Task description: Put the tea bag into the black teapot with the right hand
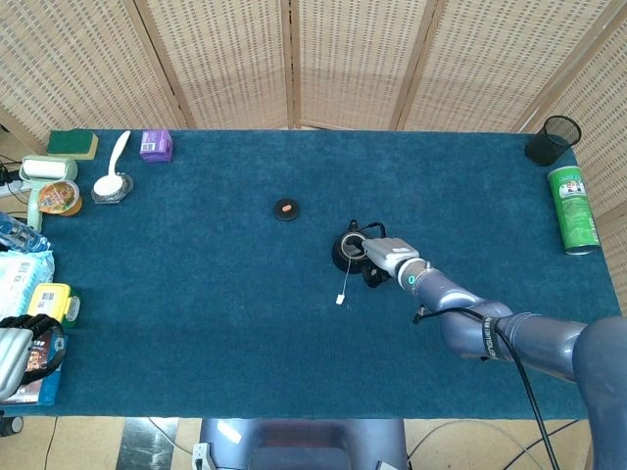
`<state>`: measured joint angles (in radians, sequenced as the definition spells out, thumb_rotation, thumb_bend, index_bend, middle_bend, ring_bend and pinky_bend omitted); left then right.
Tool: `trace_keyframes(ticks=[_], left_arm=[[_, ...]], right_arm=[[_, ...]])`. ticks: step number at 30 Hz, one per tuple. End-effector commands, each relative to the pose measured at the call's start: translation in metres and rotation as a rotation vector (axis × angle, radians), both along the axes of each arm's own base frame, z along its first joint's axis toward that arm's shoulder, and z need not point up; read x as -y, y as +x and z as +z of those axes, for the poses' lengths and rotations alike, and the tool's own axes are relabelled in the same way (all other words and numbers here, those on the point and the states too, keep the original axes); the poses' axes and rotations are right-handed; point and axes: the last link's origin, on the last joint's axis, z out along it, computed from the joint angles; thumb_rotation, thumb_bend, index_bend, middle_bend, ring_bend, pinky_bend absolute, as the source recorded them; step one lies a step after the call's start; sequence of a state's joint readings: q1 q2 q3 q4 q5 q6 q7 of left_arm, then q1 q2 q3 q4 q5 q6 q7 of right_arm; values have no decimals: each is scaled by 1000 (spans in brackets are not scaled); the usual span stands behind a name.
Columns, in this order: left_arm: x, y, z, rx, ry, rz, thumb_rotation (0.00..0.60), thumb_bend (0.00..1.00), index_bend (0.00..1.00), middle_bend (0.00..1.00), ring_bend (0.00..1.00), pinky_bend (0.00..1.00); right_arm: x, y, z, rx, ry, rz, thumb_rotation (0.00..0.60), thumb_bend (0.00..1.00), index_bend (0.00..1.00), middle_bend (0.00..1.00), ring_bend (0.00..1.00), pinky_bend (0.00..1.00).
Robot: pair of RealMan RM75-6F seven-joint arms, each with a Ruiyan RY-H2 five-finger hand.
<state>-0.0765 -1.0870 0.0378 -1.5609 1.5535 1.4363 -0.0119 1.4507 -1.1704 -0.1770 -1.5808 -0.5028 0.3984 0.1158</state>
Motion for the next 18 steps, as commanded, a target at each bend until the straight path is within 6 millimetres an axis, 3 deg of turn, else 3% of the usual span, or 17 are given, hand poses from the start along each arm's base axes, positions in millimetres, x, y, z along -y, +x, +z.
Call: trace_keyframes(ticks=[1, 11, 18], left_arm=[[-1, 2, -1, 4, 0, -7, 600, 334, 479, 443, 382, 345], [-2, 2, 3, 2, 25, -3, 600, 334, 479, 443, 382, 345], [-5, -2, 16, -11, 75, 24, 600, 331, 480, 441, 349, 333]], right_arm=[[-6, 2, 11, 34, -22, 9, 600, 730, 0, 1000, 1000, 1000], [-32, -11, 46, 159, -144, 80, 600, 679, 14, 996, 1000, 1000], [-51, -37, 72, 227, -297, 123, 600, 626, 33, 873, 988, 987]])
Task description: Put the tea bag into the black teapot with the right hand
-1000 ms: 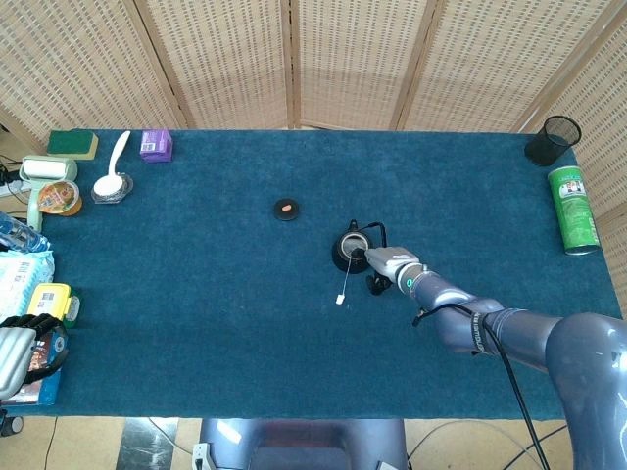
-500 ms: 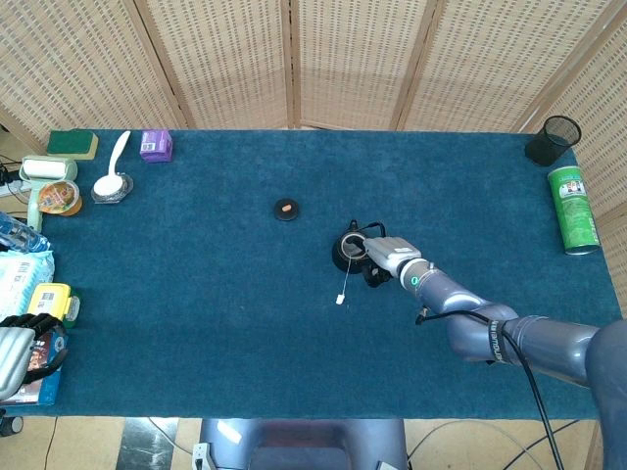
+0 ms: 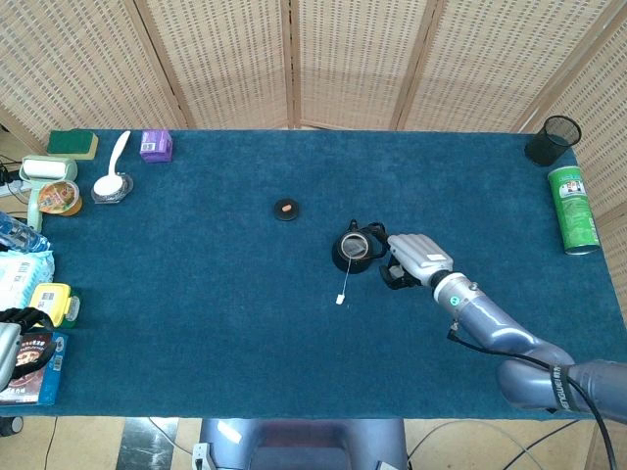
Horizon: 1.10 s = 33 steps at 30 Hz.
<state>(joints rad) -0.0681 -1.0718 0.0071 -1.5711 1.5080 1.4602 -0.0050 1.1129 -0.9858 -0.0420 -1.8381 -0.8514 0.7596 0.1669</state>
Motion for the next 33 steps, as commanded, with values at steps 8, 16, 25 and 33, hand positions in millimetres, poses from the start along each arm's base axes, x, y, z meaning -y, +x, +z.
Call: trace_keyframes(ticks=[8, 16, 25, 33], left_arm=[[-6, 0, 8, -3, 39, 12, 600, 326, 479, 427, 297, 289], [-4, 0, 5, 12, 32, 31, 600, 321, 386, 370, 238, 242], [10, 0, 2, 42, 40, 41, 600, 253, 232, 267, 151, 168], [25, 3, 0, 65, 42, 40, 600, 228, 196, 252, 138, 166]], right_arm=[[-35, -44, 27, -21, -258, 85, 600, 593, 55, 588, 703, 762], [-59, -79, 33, -109, -387, 66, 600, 565, 54, 391, 447, 429], [-100, -130, 36, -170, -516, -20, 600, 489, 54, 287, 325, 330], [-136, -155, 39, -174, -587, -63, 600, 452, 54, 256, 280, 294]])
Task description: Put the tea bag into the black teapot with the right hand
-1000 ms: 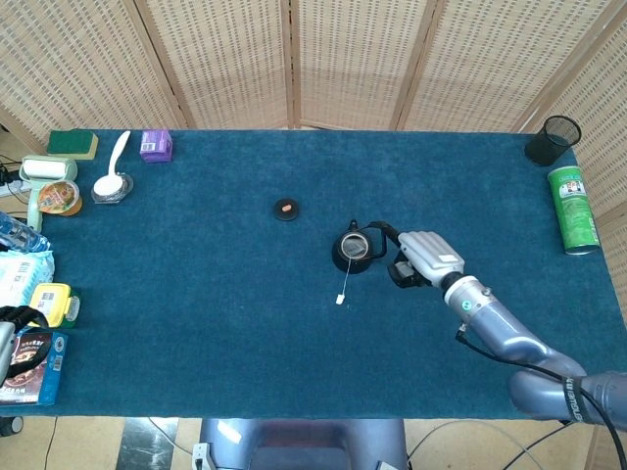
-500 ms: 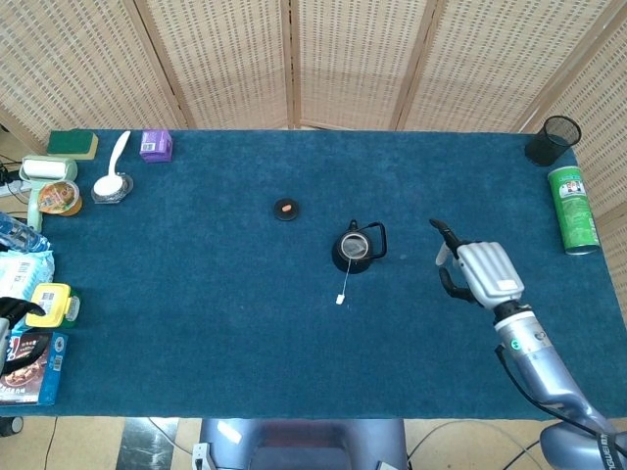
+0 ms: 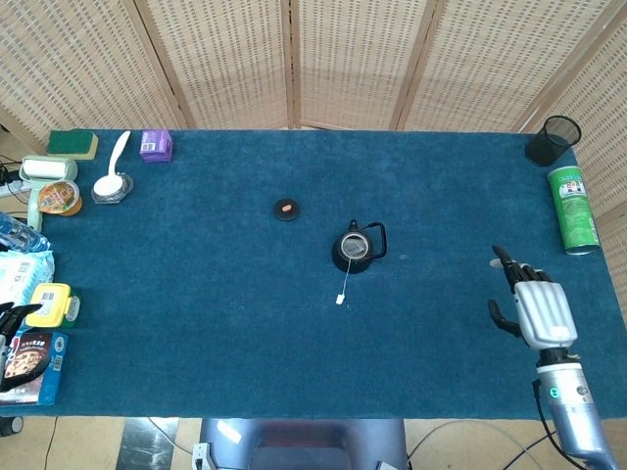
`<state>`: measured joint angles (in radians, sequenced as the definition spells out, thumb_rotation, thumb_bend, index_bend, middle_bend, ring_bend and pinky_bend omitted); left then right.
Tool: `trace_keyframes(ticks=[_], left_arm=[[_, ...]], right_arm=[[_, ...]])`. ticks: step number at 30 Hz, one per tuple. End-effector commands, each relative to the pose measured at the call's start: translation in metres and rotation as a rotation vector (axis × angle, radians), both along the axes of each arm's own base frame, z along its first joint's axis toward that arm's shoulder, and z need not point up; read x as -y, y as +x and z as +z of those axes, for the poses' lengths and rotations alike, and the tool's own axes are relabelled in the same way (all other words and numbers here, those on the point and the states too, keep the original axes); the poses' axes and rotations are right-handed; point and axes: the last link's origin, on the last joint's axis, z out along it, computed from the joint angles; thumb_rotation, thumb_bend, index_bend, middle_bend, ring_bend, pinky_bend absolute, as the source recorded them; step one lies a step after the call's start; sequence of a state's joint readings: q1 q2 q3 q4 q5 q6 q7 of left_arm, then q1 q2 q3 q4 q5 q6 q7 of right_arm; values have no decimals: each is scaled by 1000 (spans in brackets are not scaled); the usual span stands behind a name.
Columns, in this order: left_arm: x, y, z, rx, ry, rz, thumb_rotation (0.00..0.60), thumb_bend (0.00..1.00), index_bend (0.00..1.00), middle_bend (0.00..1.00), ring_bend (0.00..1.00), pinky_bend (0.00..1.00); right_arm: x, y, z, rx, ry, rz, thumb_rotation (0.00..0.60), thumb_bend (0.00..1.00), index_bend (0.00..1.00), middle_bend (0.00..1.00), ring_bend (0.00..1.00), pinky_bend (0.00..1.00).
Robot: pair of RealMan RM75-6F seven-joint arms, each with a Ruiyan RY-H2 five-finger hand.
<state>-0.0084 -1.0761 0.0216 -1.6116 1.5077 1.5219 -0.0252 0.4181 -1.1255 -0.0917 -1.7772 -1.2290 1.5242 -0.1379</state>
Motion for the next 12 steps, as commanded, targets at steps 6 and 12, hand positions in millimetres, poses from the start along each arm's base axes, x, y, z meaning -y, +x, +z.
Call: trace_keyframes(ticks=[6, 12], left_arm=[[16, 5, -5, 12, -35, 12, 600, 229, 197, 252, 138, 166], [20, 12, -6, 9, -35, 0, 600, 228, 197, 252, 138, 166]], right_arm=[[-54, -33, 7, -2, -54, -96, 600, 453, 66, 256, 279, 288], [-79, -50, 15, 13, -97, -154, 600, 452, 73, 256, 277, 285]])
